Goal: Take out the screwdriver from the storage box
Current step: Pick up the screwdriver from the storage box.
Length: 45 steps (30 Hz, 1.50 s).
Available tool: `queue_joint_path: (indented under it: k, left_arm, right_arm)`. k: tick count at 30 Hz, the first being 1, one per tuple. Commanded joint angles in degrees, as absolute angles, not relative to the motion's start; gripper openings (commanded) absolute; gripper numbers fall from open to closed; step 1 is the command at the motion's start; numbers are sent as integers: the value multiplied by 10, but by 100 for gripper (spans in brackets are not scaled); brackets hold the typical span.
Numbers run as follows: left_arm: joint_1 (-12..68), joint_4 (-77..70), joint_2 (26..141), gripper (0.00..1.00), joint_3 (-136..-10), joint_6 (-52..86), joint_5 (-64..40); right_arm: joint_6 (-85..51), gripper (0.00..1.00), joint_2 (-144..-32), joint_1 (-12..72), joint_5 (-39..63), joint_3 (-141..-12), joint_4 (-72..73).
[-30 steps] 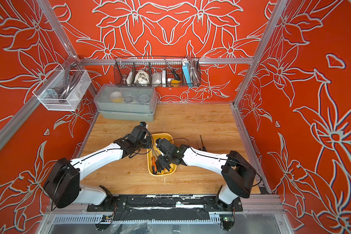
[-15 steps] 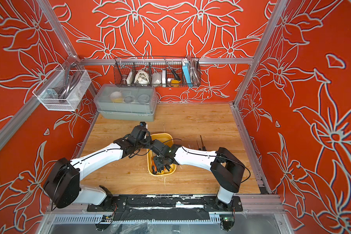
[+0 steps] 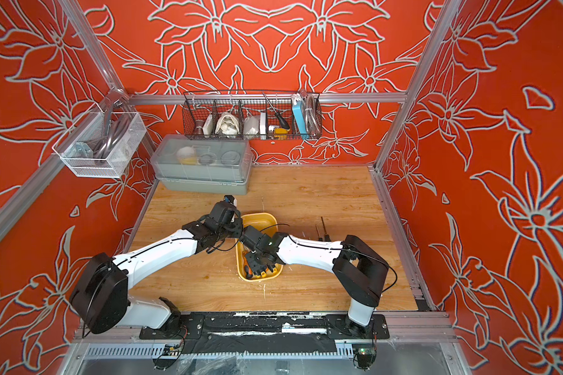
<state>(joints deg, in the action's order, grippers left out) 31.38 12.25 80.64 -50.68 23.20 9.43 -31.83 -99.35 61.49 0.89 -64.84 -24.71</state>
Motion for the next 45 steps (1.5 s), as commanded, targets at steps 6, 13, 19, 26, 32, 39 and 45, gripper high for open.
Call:
queue_joint_path:
  k: [6,13,19,26,32,39,45]
  left_arm:
    - [312,100,789,0,-526,236,84]
    - [312,100,788,0,-525,237,84]
    - [312,99,788,0,-526,236,83]
    - [312,99,790,0,-526,237,83]
    - [312,101,794,0,-527,237,83]
    - [312,101,795,0,-527,237,83]
    - [313,101,797,0,-526,237,82]
  right_arm:
    - [-318,21,-1024,616,-6,-646,-276]
    - [-310,22,-1045,614,-21,-652,-295]
    - [-309,16,-1043,609,-19,-652,-295]
    - [-318,0,-1018,602,-7,-650,-282]
    - [-334,0,-968,597,-15,-629,-255]
    - [-350,0,-917,589,-20,-598,-230]
    - [-360,0,-862,586,-18,-548,-158]
